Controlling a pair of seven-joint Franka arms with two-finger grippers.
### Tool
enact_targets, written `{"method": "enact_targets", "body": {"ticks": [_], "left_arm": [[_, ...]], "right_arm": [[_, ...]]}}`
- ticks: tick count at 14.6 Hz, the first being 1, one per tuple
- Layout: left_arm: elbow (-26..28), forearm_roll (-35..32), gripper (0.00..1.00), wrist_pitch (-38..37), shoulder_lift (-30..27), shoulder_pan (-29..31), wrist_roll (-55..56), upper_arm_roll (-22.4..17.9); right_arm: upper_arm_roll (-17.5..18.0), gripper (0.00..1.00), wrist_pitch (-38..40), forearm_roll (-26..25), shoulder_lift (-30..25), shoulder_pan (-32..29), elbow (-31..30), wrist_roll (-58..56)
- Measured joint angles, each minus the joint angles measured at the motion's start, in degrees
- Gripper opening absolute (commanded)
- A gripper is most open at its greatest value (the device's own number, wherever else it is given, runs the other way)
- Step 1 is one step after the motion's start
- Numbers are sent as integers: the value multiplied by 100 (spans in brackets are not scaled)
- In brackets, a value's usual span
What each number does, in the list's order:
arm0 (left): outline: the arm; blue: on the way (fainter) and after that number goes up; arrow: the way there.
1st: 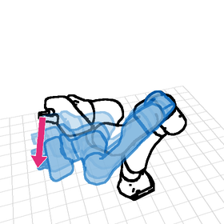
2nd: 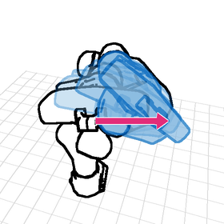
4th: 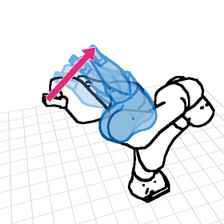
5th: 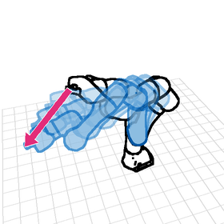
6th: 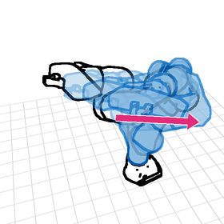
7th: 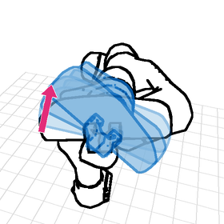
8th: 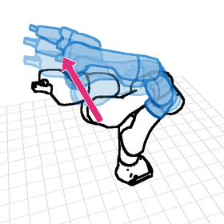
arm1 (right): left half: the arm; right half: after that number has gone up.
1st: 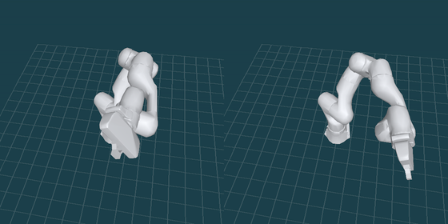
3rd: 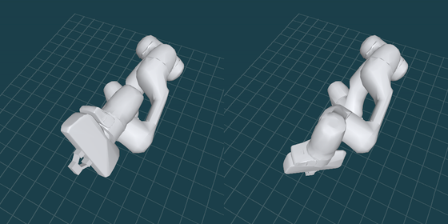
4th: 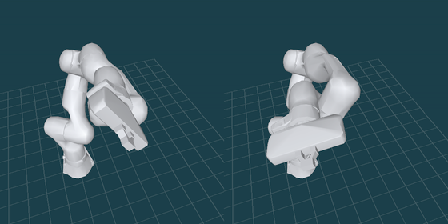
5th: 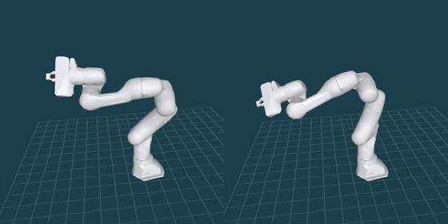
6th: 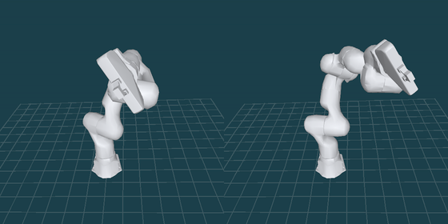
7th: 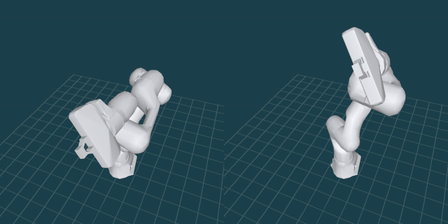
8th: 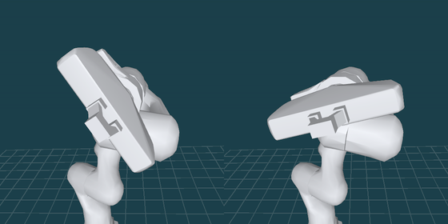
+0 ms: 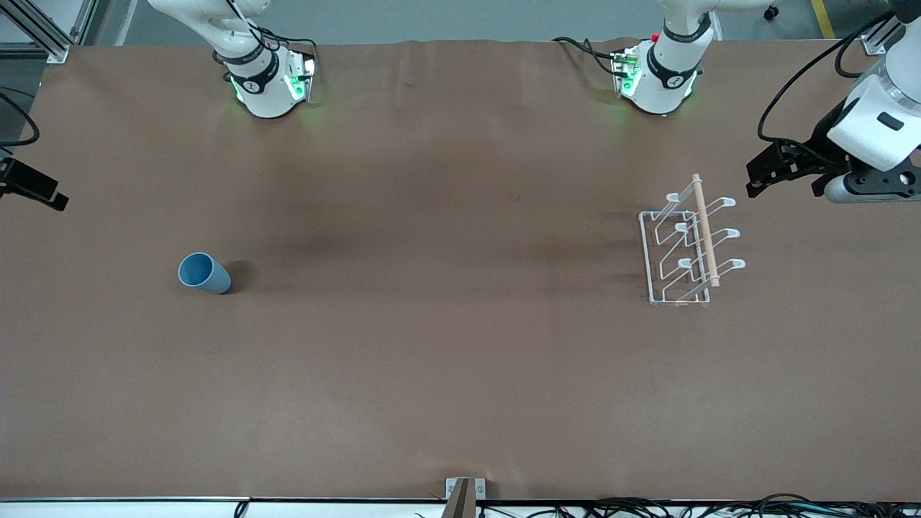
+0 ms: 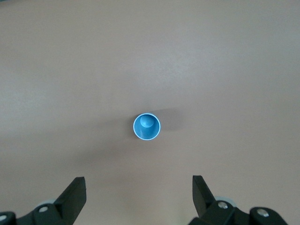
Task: Hang cup on cup holder
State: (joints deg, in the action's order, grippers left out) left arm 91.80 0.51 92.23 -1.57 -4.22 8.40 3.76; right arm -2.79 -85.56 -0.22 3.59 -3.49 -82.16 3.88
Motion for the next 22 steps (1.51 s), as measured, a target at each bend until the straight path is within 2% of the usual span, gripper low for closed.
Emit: {"method": "enact_targets", "body": {"ticks": [5, 8, 10, 15, 22], "left_arm": [[0, 0, 100, -6, 0, 1, -9, -6], [2, 0, 100, -7, 0, 2, -11, -15], [6, 0, 100, -7, 0, 3, -11, -17], [13, 0, 100, -7, 1, 10, -11, -21], [22, 0, 100, -7, 7, 16, -11, -23]], "right_arm": [[-16, 100, 5, -2, -1, -20, -129, -104], [-37, 100, -392, -3, 15, -58, -685, -162], [-47, 100, -944, -4, 51, -73, -1255, -189], [-50, 100, -3007, -9, 226, -81, -2893, -331], [-57, 100, -4863, -10, 931, -199, -3883, -907]]}}
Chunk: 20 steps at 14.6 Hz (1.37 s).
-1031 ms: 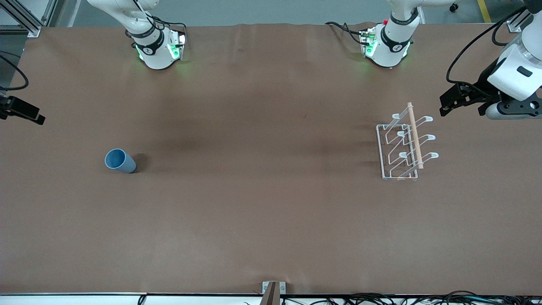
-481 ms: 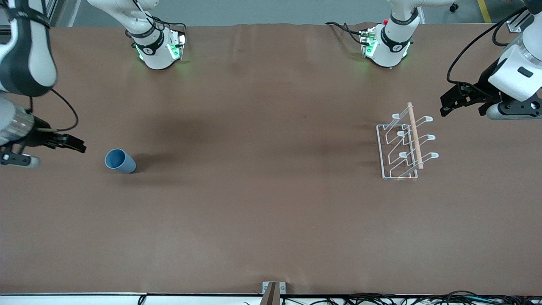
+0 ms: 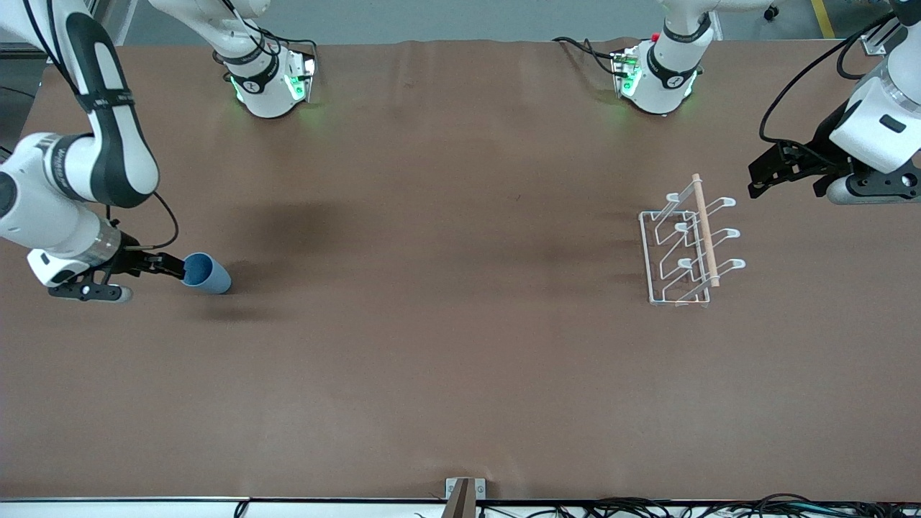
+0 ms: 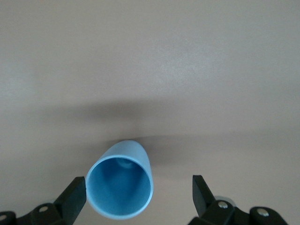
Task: Hang cup on cup holder
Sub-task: 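Reach the right gripper down to the blue cup's side, then close the right gripper on the blue cup and lift it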
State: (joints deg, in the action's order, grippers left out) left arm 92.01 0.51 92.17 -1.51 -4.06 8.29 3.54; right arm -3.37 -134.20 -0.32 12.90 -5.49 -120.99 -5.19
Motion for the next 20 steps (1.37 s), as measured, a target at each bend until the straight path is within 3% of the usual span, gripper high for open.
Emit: {"method": "enact_targets", "body": {"ticks": [6, 8, 11, 12, 13, 15, 17, 20], "left_arm": [[7, 0, 100, 0, 2, 0, 0, 0], [9, 0, 100, 0, 2, 2, 0, 0], [15, 0, 100, 0, 2, 3, 0, 0], [16, 0, 100, 0, 2, 3, 0, 0], [16, 0, 100, 0, 2, 3, 0, 0], [17, 0, 100, 0, 2, 3, 0, 0], [18, 0, 100, 0, 2, 3, 0, 0], [18, 0, 100, 0, 2, 3, 0, 0]], "right_arm": [[-4, 99, -680, 0, 337, -133, -276, -392], [-4, 90, -741, 0, 427, -149, -276, -415], [2, 69, -748, 0, 505, -149, -276, -419], [7, 54, -747, 0, 526, -149, -276, -419], [11, 45, -746, 1, 547, -149, -276, -419], [18, 35, -744, 2, 573, -149, -276, -418], [23, 8, -735, 7, 586, -149, -282, -417], [32, 3, -688, 49, 591, -149, -274, -410]]}}
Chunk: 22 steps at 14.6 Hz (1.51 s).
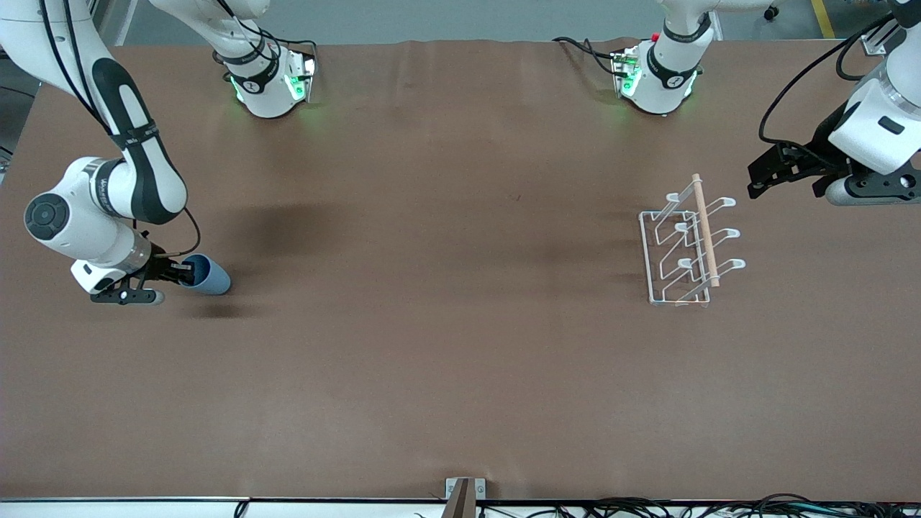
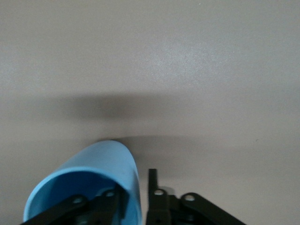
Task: Hang cup on cup holder
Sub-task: 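Close the right gripper on the blue cup and lift it, then tip the cup sideways with the right gripper while the left gripper approaches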
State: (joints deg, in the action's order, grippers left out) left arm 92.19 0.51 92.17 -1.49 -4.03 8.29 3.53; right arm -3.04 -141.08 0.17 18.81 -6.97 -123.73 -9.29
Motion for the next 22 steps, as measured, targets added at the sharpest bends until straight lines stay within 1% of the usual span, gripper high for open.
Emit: {"method": "enact_targets", "body": {"ticks": [2, 6, 8, 10, 11, 12, 14, 16, 17, 19, 22], "left_arm": [[0, 0, 100, 0, 0, 0, 0, 0], [1, 0, 100, 0, 0, 1, 0, 0], [2, 0, 100, 0, 1, 2, 0, 0], [6, 0, 100, 0, 10, 2, 0, 0], [6, 0, 100, 0, 15, 2, 0, 0], [6, 0, 100, 0, 19, 2, 0, 0], [6, 0, 100, 0, 20, 3, -1, 0], [6, 0, 100, 0, 20, 4, -1, 0], [6, 0, 100, 0, 21, 4, -2, 0], [6, 0, 100, 5, 27, 5, -54, 0], [6, 82, 100, 12, 32, 4, -339, 5]], "right_arm": [[12, 2, 225, 55, -3, 1, 94, 0], [43, 2, 1340, 146, -13, 17, 695, 0], [59, 1, 1762, 491, -36, 35, 1024, -6], [82, 1, 2018, 1038, -81, 63, 1242, -21], [117, 1, 2174, 1398, -116, 88, 1302, -38], [173, 1, 2349, 1897, -162, 112, 1323, -70], [239, 1, 2775, 3082, -273, 191, 1324, -267], [276, 1, 3035, 3823, -387, 276, 1301, -414], [355, 0, 3083, 4171, -440, 330, 1267, -447], [655, 0, 3089, 4843, -529, 424, 1124, -464], [1171, 0, 3006, 5544, -555, 529, 953, -605]]}}
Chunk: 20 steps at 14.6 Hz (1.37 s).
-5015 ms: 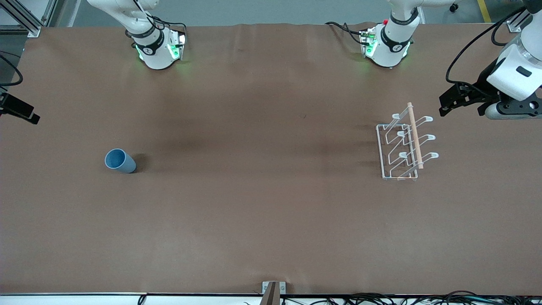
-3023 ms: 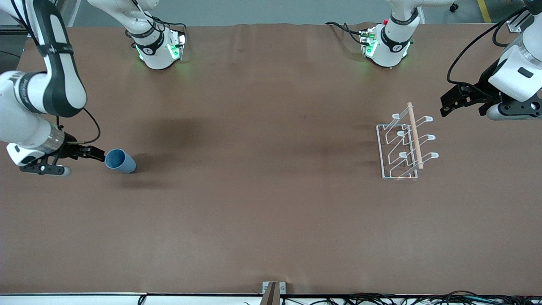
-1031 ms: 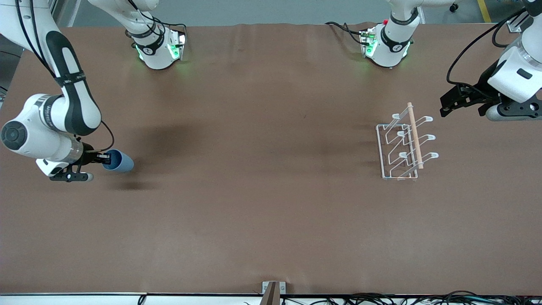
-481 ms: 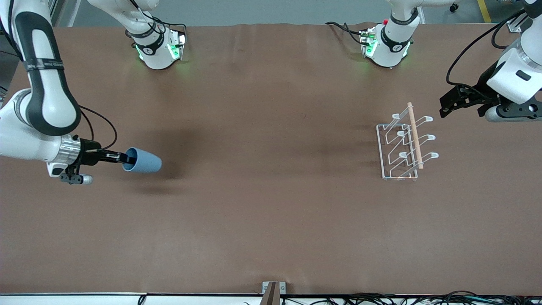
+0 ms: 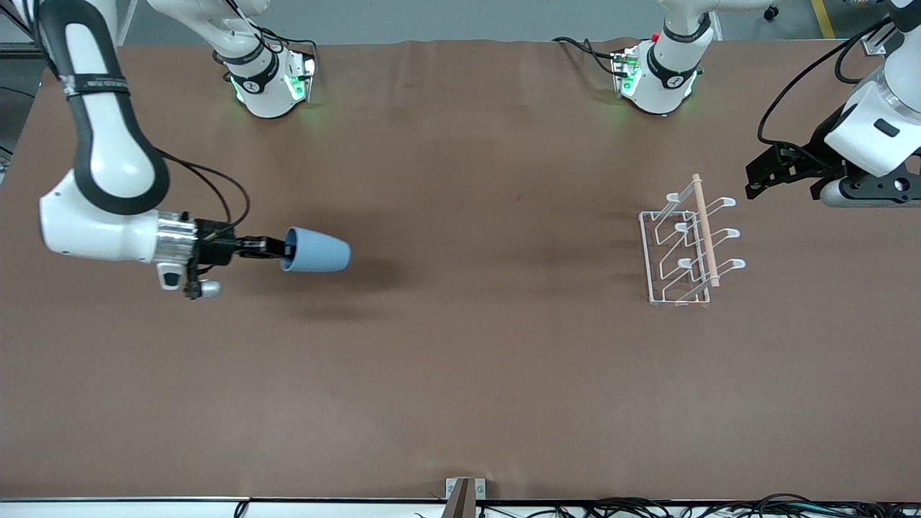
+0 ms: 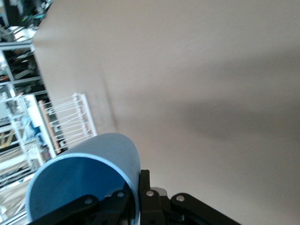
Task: Hang cup on cup holder
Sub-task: 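Tip the cup sideways with the right gripper while the left gripper approaches, then lower the left gripper over the cup's base held by the right gripper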
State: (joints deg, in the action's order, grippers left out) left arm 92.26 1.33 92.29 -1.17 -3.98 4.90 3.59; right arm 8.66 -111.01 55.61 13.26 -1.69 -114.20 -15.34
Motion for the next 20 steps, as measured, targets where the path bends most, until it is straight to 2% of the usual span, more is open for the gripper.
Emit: {"method": "enact_targets", "body": {"ticks": [3, 7, 9, 13, 20], "left_arm": [[-12, 10, 100, 17, 3, -41, -435, 21], [-126, 27, 100, 38, 49, -96, -1080, 98], [-154, 275, 100, 38, 100, -163, -1638, 106], [-176, 941, 100, 38, 235, -264, -2584, 120], [-293, 981, 100, 66, 701, -824, -3524, 520]], "right_arm": [[363, 0, -52, 946, -1, 76, -183, -532], [577, 0, -40, 2429, 22, 240, -716, -1849], [775, 1, -36, 3037, 79, 272, -891, -2276], [1152, 0, -53, 3694, 137, 301, -926, -2570], [1400, 1, -58, 4303, 634, 308, -942, -3451]]}}
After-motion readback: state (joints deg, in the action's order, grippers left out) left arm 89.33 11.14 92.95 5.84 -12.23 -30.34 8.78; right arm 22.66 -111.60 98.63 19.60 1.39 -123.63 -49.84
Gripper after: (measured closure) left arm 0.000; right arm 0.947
